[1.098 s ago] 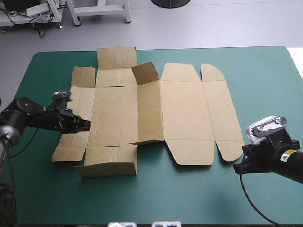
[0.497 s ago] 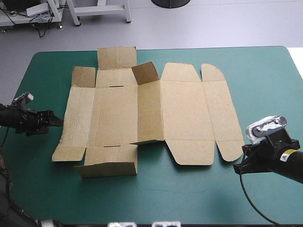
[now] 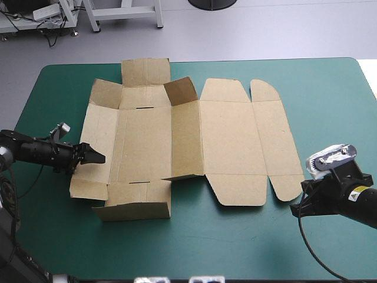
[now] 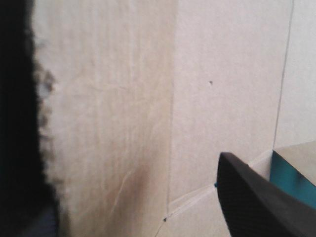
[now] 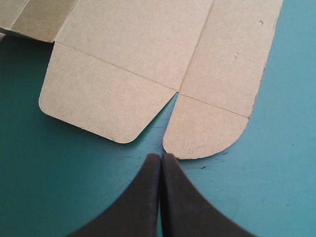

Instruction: Fold the box

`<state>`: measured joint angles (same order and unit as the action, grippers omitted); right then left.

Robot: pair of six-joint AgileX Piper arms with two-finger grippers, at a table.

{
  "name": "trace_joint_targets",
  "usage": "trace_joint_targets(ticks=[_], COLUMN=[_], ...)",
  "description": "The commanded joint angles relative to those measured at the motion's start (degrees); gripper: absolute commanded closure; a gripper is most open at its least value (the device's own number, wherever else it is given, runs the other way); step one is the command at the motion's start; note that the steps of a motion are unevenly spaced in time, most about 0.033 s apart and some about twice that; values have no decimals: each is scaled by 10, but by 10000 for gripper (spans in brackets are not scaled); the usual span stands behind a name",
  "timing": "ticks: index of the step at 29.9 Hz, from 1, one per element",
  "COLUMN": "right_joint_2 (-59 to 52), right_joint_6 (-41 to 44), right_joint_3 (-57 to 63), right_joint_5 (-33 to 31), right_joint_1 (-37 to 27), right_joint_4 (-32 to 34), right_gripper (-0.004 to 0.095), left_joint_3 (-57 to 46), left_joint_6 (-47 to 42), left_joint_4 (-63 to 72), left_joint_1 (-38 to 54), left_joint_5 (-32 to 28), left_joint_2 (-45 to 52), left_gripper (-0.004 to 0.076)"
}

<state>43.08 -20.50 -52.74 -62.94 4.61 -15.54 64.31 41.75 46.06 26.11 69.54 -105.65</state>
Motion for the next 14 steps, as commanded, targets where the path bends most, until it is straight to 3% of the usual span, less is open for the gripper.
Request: trace_joint_targets(ticks=[1,2,5,14], right_joint_2=[3,3,3,3], right_joint_6=[-6,-6,-6,-26], right_joint_3=[-14,-14,-14,-14], right_joint_5=[29,29,29,46], right_joint_1=[2,2,2,2], right_joint_4=[-12,-12,-14,-29], right_gripper=[928,928,928,928], left_joint_3=[-18,-18,-13,98], left_joint_6=[15,19,43,96], left_joint_4=[3,20,57,17], left_joint_1=[-23,-23,-26,-152], left_joint_5=[52,52,51,37], left_joint_2=[3,3,4,51], left_gripper=[354,419,710,733])
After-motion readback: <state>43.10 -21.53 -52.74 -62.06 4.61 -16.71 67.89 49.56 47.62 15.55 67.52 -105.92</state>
